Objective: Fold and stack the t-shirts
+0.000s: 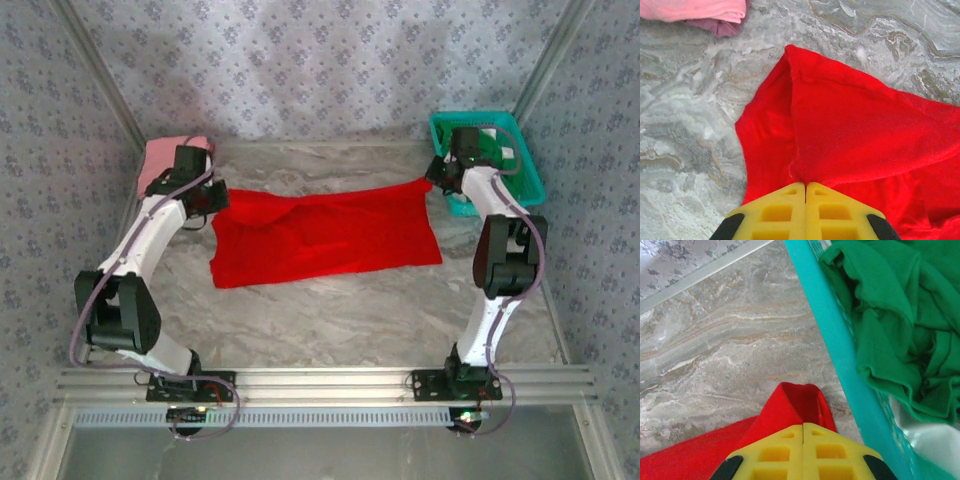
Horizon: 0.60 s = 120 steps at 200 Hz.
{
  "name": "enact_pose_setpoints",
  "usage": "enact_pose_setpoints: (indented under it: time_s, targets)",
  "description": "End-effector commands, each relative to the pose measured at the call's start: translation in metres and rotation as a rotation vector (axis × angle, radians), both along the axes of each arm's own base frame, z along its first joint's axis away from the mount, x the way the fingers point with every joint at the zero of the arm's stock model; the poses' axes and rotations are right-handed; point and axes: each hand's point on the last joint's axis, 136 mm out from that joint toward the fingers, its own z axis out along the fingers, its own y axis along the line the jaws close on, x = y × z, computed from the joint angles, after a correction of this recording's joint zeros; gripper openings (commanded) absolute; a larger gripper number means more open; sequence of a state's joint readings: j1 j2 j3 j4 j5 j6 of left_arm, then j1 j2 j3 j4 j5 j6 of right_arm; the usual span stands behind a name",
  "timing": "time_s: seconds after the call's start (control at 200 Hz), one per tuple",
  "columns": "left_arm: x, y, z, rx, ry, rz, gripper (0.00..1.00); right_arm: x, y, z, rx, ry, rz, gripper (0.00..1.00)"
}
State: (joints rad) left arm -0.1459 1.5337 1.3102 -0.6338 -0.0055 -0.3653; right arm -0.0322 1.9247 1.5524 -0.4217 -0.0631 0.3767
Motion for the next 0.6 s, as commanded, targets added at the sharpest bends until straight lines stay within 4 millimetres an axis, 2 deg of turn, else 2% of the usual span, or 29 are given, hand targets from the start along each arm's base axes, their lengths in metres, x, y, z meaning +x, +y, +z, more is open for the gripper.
enact_pose_setpoints:
  time_s: [0.0,0.155,0.25,0.28,0.355,0.405,0.5,0.555,0.595]
  targets:
    - [-0.018,-0.003,-0.013,-0.032,0.063,0.010,0.00,-0.014,-0.005,-0.007,-0.008,0.035,-0.029,0.00]
    - [-0.039,-0.012,-0.040,-0.105,0.144,0.007,0.00,-0.032,-0.005,-0.031,-0.001,0.113,-0.050,0.03]
    - [-0.053,-0.015,-0.057,-0.137,0.183,0.017,0.00,-0.046,-0.012,-0.036,-0.024,0.137,-0.098,0.19]
    - [-0.058,-0.015,-0.062,-0.141,0.193,0.025,0.05,-0.050,-0.014,-0.036,-0.032,0.140,-0.108,0.21]
    - [-0.069,-0.013,-0.077,-0.145,0.230,0.046,0.33,-0.055,-0.016,-0.030,-0.057,0.147,-0.135,0.23]
    - [-0.074,-0.011,-0.086,-0.134,0.249,0.054,0.45,-0.058,-0.017,-0.022,-0.086,0.149,-0.145,0.27]
    - [-0.078,-0.001,-0.088,-0.090,0.251,0.089,0.49,-0.060,-0.009,-0.005,-0.139,0.125,-0.138,0.31]
    - [-0.075,-0.001,-0.082,-0.096,0.217,0.091,0.51,-0.058,0.005,0.006,-0.156,0.093,-0.104,0.32]
    - [-0.072,-0.002,-0.079,-0.105,0.197,0.090,0.55,-0.055,0.023,0.011,-0.133,0.064,-0.045,0.33]
